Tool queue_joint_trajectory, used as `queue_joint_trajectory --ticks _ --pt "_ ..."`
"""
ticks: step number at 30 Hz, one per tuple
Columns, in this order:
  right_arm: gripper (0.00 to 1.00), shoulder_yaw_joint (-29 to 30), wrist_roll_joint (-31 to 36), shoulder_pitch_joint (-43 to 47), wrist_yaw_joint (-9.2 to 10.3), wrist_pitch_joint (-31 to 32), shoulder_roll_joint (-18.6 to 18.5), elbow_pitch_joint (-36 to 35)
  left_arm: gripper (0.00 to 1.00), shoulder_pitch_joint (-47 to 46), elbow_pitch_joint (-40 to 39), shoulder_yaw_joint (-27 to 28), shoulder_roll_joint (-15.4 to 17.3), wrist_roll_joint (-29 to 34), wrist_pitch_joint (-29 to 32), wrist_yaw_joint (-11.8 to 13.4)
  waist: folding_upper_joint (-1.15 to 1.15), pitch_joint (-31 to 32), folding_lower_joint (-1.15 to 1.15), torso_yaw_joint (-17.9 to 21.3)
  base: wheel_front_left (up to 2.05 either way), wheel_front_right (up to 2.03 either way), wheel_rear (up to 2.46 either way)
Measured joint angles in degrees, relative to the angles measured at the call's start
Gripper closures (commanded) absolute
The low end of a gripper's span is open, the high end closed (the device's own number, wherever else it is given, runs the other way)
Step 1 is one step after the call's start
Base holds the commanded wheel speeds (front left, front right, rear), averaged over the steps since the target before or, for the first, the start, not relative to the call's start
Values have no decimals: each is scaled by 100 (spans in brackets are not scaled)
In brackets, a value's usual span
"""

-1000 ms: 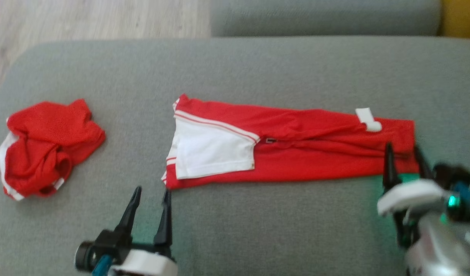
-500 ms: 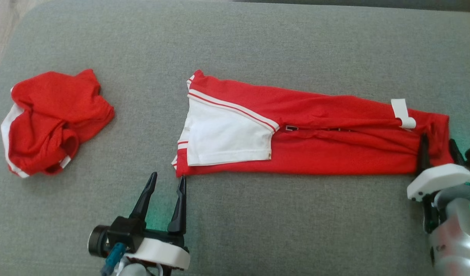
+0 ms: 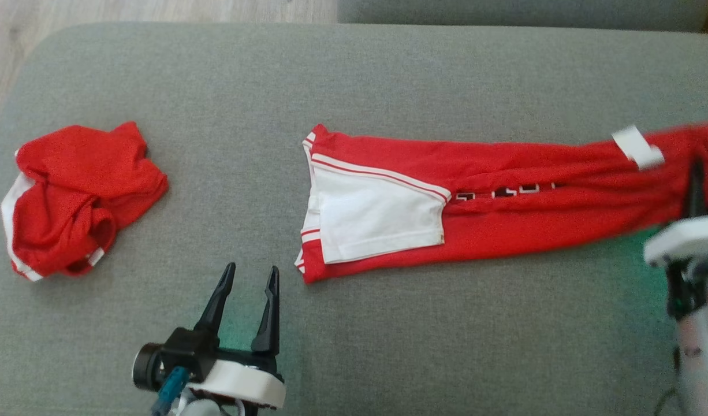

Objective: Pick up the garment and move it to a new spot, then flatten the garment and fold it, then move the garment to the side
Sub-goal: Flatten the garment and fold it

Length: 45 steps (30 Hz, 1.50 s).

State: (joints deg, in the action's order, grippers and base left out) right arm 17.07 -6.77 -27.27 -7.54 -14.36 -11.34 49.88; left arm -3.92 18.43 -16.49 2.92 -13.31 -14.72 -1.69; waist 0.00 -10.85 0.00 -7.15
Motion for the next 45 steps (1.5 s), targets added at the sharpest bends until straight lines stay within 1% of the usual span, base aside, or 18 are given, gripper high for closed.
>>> queue_joint_trajectory --ticks 3,6,9,12,14,15,23,24,25,27,29,31,33,34,37,40,42,45 --pt "100 -622 -413 -3 1 -1 64 -881 0 22 25 -14 0 -47 0 -7 0 95 0 -22 0 0 0" --pt "100 -1522 -996 48 1 -1 353 -1515 0 98 63 -41 0 -85 0 -15 0 180 0 -81 0 0 0" --pt "100 -2515 -1673 273 1 34 601 -1913 0 168 118 -129 0 -91 0 -34 0 242 0 -208 0 0 0" --pt "100 -3208 -2271 475 1 291 695 -2179 0 194 122 -240 0 -93 1 -35 0 279 0 -412 0 0 0" --pt "100 -3585 -2566 496 1 437 706 -2249 0 193 118 -355 1 -93 0 -34 0 296 0 -671 0 0 0" --pt "100 -3676 -2582 496 1 438 710 -2234 0 190 120 -397 1 -93 0 -36 0 298 0 -765 0 0 0" --pt "100 -4018 -2817 320 1 372 737 -1541 0 185 122 -619 1 -146 0 -38 0 257 0 -1482 0 0 0" --pt "12 -4070 -2907 282 1 323 737 -1475 0 185 125 -619 1 -152 0 -32 0 247 0 -1543 0 0 0" --pt "0 -4145 -3043 243 1 271 736 -1448 0 185 125 -616 1 -153 0 -31 0 236 0 -1592 0 0 0" --pt "0 -4322 -3459 164 1 172 737 -1478 0 185 125 -604 1 -192 0 -23 0 215 0 -1630 0 0 0" --pt "0 -4478 -3666 84 1 91 751 -1496 0 183 136 -563 1 -191 0 18 0 214 0 -1577 0 0 0" --pt "0 -4462 -3776 57 1 41 765 -1508 0 183 141 -519 1 -191 0 19 0 231 0 -1475 0 0 0" --pt "0 -4325 -3645 58 1 16 765 -1435 0 183 142 -430 0 -190 1 19 0 254 0 -1343 0 0 0" --pt "0 -4148 -3416 63 1 16 769 -1384 0 182 141 -379 0 -190 1 20 0 268 0 -1268 0 0 0" --pt "0 -3290 -2653 116 1 15 737 -1349 0 181 140 -270 0 -169 1 19 0 321 0 -1009 0 0 0" --pt "0 -2507 -1774 366 1 14 716 -1496 0 171 131 -160 0 -163 1 24 0 382 0 -738 0 0 0" --pt "0 -2131 -1325 666 1 14 726 -1636 0 161 127 -52 0 -115 1 58 0 428 0 -558 0 0 0" --pt "0 -1688 -907 1133 1 14 758 -1767 0 157 127 124 0 -73 1 70 0 500 0 -303 0 0 0"
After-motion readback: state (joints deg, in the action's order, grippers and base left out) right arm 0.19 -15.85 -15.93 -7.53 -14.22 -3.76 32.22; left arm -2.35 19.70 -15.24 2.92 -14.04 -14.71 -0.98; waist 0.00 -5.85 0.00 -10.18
